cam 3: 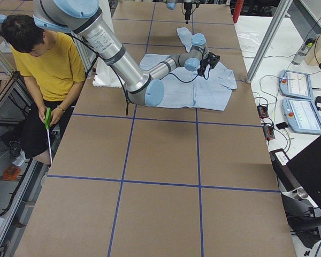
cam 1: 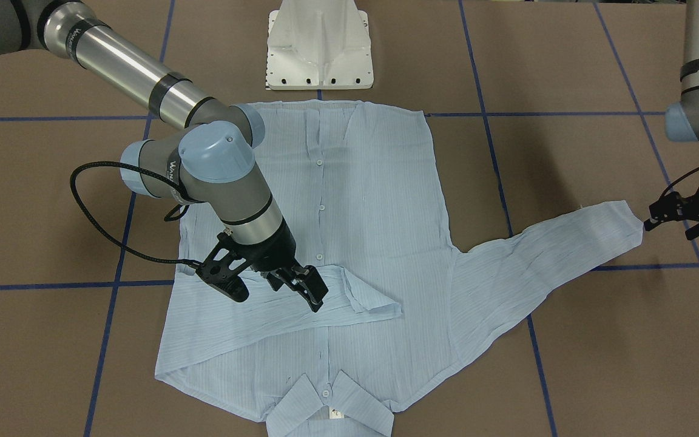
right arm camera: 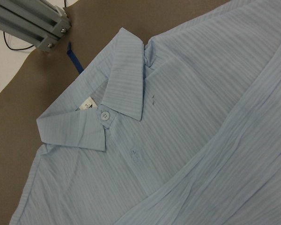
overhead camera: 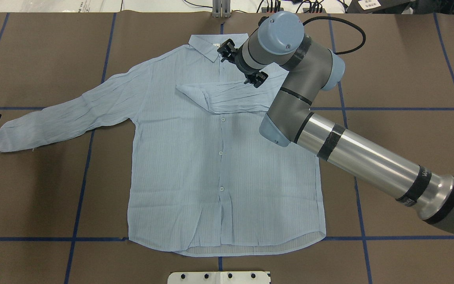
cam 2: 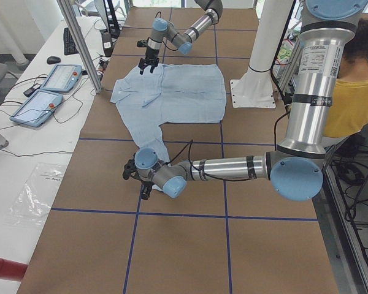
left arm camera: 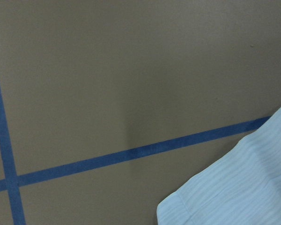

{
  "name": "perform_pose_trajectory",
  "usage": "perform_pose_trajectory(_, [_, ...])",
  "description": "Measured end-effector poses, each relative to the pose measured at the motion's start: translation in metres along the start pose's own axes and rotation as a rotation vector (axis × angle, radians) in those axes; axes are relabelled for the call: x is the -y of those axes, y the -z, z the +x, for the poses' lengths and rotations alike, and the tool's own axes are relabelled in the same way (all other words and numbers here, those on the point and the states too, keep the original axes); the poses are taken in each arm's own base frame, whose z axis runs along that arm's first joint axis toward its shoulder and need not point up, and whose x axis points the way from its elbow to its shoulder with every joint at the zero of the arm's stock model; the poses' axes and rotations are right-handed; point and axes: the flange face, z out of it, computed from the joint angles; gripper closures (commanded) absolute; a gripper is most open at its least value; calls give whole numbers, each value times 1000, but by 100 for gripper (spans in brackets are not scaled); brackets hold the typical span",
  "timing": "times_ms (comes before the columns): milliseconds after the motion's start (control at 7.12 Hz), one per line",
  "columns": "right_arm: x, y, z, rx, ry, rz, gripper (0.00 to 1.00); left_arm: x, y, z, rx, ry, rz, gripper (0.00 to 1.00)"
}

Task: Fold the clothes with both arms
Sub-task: 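Release the sleeve and raise the right gripper while the left gripper grasps the other cuff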

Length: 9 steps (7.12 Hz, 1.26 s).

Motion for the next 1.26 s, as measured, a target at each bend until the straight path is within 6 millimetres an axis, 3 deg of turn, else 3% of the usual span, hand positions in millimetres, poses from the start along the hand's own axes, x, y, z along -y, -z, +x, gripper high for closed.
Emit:
perform_pose_trajectory(422, [0,0,3,1,3,1,1,-7,-10,11,-67,-16,-36,4])
perform_pose_trajectory(703, [0,-1,5,-1,4,0,1,-13,-27,26,-95,-35,-78,16])
perform_pose_trajectory(1124, [-1,-2,8,-5,5,-1,1,-18,-38,30,-98,-42,-104,21])
perform_pose_trajectory(1265, [-2,-2,8,-4,5,-2,1,-19,-39,29,-94,-38,-108,32])
